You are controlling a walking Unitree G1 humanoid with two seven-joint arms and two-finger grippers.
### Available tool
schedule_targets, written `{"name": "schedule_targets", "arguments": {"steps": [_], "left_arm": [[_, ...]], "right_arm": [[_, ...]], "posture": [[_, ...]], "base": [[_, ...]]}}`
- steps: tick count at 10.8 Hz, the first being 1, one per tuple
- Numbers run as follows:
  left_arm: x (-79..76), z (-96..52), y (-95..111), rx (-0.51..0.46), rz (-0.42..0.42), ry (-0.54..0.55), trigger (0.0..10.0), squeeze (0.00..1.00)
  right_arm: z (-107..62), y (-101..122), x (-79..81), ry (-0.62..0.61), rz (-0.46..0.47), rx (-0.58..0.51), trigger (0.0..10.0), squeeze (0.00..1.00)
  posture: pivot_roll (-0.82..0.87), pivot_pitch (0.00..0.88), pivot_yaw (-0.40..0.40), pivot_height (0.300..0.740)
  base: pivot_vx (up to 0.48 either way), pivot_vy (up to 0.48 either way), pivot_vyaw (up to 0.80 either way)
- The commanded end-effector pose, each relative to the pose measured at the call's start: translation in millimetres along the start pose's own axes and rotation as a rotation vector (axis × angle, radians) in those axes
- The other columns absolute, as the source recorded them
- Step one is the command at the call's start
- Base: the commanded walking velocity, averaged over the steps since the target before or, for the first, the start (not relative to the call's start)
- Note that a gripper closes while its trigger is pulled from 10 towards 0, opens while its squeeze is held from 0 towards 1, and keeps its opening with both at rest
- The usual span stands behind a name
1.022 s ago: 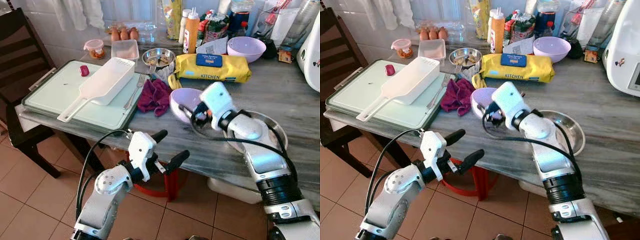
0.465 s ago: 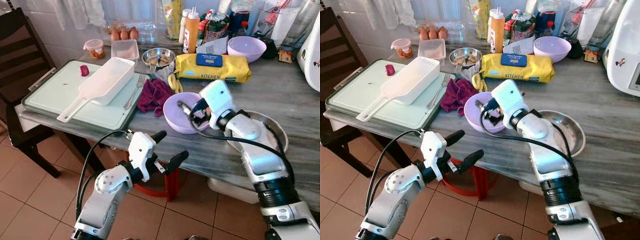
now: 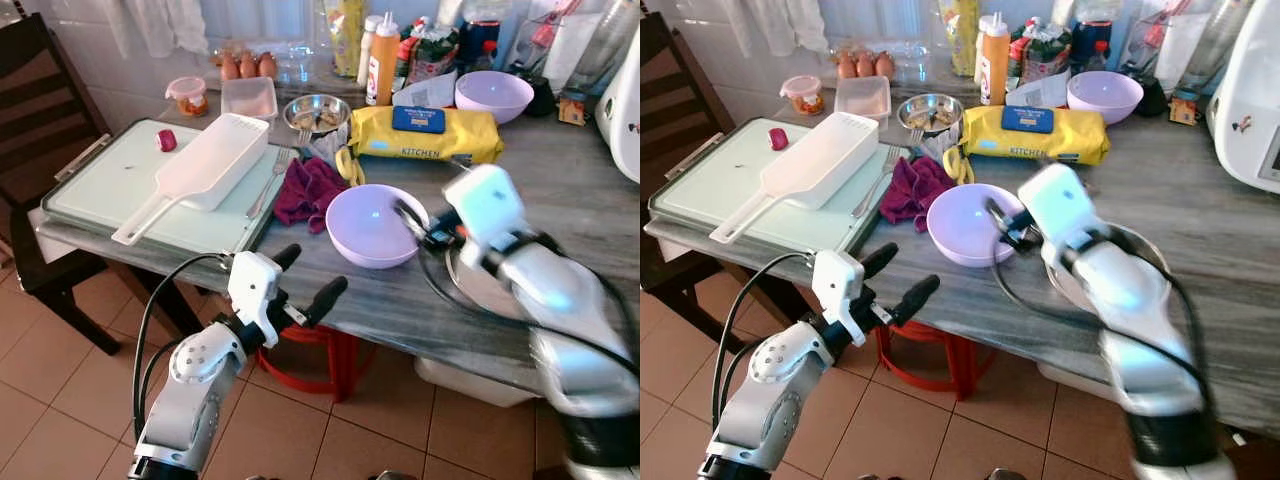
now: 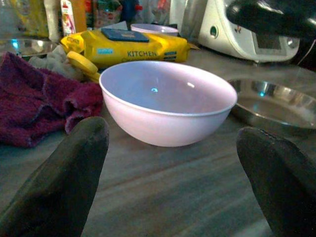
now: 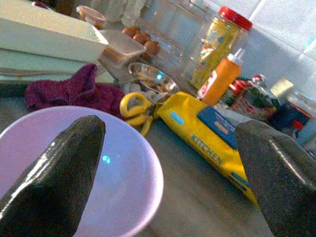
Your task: Setting the table
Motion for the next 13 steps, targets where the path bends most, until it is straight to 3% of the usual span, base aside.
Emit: {"name": "schedule_targets", "arguments": {"steps": [1,3,6,8,11,12,13], "left_arm": [[1.1,-1.3,0.6,0.002,0.001,0.011,10.0,0.0],[1.6,3.2,1.7,-0.015,0.001,0.029,10.0,0.0],[-6.4,10.7,2.9,-0.002,-0.026,-0.056,10.0,0.0],[-6.2,11.8,1.6,0.012,-0.029,-0.071,10.0,0.0],[-11.7,14.7,1.8,0.008,-0.044,-0.079,10.0,0.0],[-12.4,14.8,1.4,0.008,-0.045,-0.08,10.0,0.0],[-12.4,15.1,1.5,0.006,-0.047,-0.072,10.0,0.0]], "right_arm": [[-8.7,-5.1,-8.3,-0.03,-0.007,0.06,10.0,1.0],[-17.7,-3.0,-21.5,-0.088,-0.01,0.115,10.0,1.0],[-39.9,-30.1,-34.3,-0.148,0.016,0.311,10.0,1.0],[-57.4,-50.6,-34.7,-0.139,0.037,0.447,10.0,1.0],[-68.4,-69.0,-28.3,-0.088,0.095,0.541,10.0,1.0],[-69.6,-73.0,-23.6,-0.063,0.113,0.56,10.0,0.97],[-71.7,-81.9,-19.4,-0.037,0.121,0.595,10.0,0.88]], "posture": [[-0.2,0.117,0.04,0.74],[-0.23,0.12,0.057,0.74],[-0.26,0.125,0.078,0.74],[-0.27,0.134,0.083,0.74],[-0.26,0.137,0.075,0.74],[-0.26,0.136,0.071,0.74],[-0.25,0.134,0.065,0.74]], "base": [[0.0,0.0,0.0],[0.0,0.0,0.0],[0.0,0.0,0.0],[0.0,0.0,0.0],[0.0,0.0,0.0],[0.0,0.0,0.0],[0.0,0.0,0.0]]}}
Point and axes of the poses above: a point about 5 cm out from each wrist's last joint towards the gripper, its own z axis pointing out of the wrist towards the gripper, its own y axis along the axis of the wrist's last joint, x = y × z, the point moved 3 cm from there along z, pointing out of the wrist towards the gripper, and after that the axes turned 8 degrees about -z, right-handed, at the moved point
